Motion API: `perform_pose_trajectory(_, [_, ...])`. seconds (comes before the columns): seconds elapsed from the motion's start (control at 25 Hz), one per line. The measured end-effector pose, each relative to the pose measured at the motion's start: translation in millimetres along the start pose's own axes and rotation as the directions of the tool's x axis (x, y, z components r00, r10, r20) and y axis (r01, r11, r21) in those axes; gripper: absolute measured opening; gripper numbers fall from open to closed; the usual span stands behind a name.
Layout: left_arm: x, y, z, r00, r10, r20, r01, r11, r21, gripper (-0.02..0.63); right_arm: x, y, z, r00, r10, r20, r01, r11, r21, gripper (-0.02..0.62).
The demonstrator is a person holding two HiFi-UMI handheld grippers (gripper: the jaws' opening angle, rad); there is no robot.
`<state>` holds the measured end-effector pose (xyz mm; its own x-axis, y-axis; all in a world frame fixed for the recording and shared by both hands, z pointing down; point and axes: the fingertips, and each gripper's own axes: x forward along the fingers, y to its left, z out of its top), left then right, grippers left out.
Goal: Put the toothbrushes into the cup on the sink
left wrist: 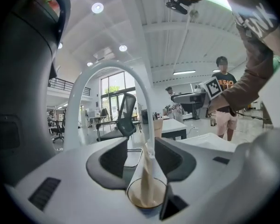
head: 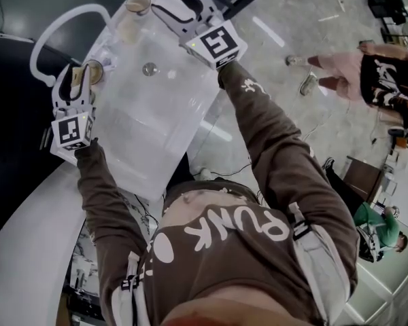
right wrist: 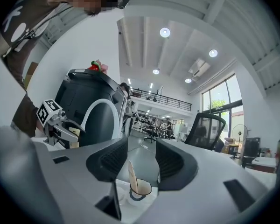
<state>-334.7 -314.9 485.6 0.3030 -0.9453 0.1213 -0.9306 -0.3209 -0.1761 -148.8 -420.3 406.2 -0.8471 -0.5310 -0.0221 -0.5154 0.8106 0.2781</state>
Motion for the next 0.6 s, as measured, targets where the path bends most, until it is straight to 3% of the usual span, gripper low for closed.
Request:
perform_pose_trajectory(0.12, [-12.4, -11.7, 38.2, 0.999, -0.014, 0.048, 0.012, 0.999, 0.04, 0.217, -21.2, 6.9, 21.0, 0.999, -0.007, 0.038, 0.007, 1.0, 0.0, 0.193])
perform_pose_trajectory(0.32, [-62.4, -54.8, 107.9, 0.994, -0.028, 0.11, 0.015, 0.993, 0.114, 0.221, -78.7, 38.9, 65.7, 0.995, 0.014, 0.096, -0.012, 1.0, -0.016, 0.215])
perform_pose_trajectory(0.6, [-168.2, -162.7, 184.3, 0.981, -0.057, 0.184, 0.035, 0.992, 0.117, 0.221, -212.4, 108.0, 122.7, 0.991, 0.044, 0.129, -0.047, 0.999, 0.016, 0.239])
